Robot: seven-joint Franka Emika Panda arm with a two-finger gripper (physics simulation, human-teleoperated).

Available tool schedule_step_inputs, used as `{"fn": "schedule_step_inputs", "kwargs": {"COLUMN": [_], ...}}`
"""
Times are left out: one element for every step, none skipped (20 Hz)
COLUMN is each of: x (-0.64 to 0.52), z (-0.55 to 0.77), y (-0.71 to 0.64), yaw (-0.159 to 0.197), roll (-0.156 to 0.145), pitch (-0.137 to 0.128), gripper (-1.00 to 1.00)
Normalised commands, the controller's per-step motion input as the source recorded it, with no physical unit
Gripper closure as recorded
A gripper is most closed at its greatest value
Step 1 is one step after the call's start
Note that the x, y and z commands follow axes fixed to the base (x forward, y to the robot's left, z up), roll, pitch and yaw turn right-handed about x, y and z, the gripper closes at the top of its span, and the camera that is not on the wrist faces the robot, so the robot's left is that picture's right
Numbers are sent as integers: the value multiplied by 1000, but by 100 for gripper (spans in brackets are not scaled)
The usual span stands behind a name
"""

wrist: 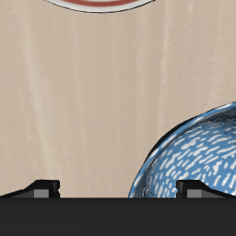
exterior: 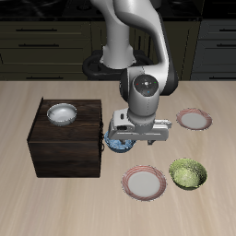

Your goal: Place the blue bowl on the plate next to the green bowl

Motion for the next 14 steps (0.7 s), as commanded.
{"fn": "schedule_step_inputs", "kwargs": {"x": [-74, 39, 22, -49, 19, -70, 0, -123, 3, -55, -66, 17, -45, -37], "z": [-339, -366, -229, -391, -283, -402, 0, -116, 3, 17, 66, 83, 215, 64], "y": [-93, -107, 61, -271, 116, -178, 0, -40, -51, 54, -36, -79, -29, -23], "yaw": [-59, -122, 36, 167, -122, 97, 0, -45, 18, -27, -15, -29, 4, -7], "roll": [24, 63, 74, -266, 160, -116, 0, 40, -40, 78, 23, -30, 8, -3], "pitch": [61, 168, 46, 120, 79, 72, 0, 45, 33, -9, -8, 6, -39, -1], "gripper": [-100, -100, -100, 100, 100, 100, 100, 100, 100, 100, 100, 100, 100, 100]}}
